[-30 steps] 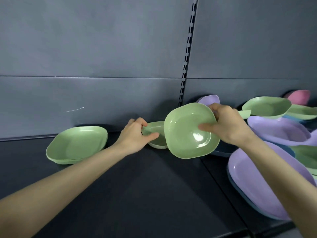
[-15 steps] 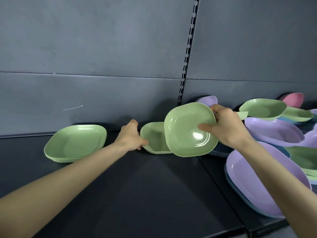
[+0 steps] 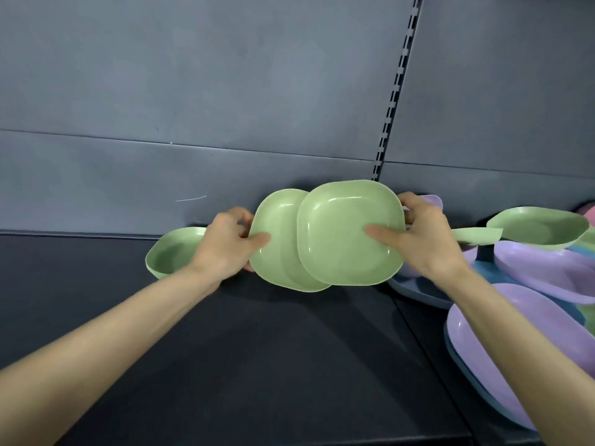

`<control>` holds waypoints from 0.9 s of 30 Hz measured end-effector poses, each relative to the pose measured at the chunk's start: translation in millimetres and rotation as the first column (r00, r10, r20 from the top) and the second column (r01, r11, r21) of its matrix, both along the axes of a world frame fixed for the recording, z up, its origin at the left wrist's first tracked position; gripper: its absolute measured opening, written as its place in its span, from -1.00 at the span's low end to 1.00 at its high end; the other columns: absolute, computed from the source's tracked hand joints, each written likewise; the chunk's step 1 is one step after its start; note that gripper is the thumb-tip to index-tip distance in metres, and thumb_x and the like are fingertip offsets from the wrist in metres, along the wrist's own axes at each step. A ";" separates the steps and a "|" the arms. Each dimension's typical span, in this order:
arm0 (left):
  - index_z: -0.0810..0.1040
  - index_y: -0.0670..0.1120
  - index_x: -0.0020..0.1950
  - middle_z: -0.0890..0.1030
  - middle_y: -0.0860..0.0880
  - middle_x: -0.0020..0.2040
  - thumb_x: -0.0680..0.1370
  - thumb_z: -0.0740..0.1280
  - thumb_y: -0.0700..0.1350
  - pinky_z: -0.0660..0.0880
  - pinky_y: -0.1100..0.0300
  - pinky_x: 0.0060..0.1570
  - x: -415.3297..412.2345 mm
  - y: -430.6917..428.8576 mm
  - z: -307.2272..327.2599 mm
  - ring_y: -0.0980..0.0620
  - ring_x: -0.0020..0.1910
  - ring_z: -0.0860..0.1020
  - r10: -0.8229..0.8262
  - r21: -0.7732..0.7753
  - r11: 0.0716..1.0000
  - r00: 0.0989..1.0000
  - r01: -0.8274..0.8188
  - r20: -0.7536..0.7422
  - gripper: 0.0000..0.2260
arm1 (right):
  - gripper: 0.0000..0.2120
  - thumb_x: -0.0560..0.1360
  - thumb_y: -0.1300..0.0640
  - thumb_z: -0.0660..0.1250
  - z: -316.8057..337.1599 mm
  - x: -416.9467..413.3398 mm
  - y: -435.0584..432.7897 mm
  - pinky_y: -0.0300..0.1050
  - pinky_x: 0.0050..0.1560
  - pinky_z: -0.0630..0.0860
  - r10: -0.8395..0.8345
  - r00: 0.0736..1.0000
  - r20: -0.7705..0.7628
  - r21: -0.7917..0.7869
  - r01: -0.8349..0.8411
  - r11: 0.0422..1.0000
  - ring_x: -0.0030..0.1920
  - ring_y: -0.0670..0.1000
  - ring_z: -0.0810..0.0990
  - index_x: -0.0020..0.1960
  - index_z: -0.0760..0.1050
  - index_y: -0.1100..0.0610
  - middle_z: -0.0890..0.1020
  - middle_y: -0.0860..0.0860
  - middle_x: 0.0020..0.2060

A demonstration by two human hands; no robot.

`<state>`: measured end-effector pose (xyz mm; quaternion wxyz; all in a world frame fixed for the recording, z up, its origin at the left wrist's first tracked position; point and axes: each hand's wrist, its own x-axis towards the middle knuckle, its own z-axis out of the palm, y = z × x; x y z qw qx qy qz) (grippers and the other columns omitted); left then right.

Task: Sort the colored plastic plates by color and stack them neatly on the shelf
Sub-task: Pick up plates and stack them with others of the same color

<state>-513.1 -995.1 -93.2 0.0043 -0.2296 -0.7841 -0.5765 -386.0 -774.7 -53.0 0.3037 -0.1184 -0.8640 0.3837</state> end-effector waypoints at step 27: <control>0.44 0.00 0.08 0.50 0.00 -0.46 0.38 0.43 -0.23 0.48 0.23 -0.44 -99.7 -124.2 -13.1 0.04 -0.52 0.53 0.088 -0.261 0.960 0.993 -0.106 -0.080 -0.67 | -0.67 0.35 0.19 0.50 -27.8 -108.3 -120.3 0.06 0.05 0.57 -0.004 0.998 -0.067 -0.220 -0.011 0.975 -0.02 0.07 0.61 0.04 0.45 0.05 0.63 -0.01 -0.07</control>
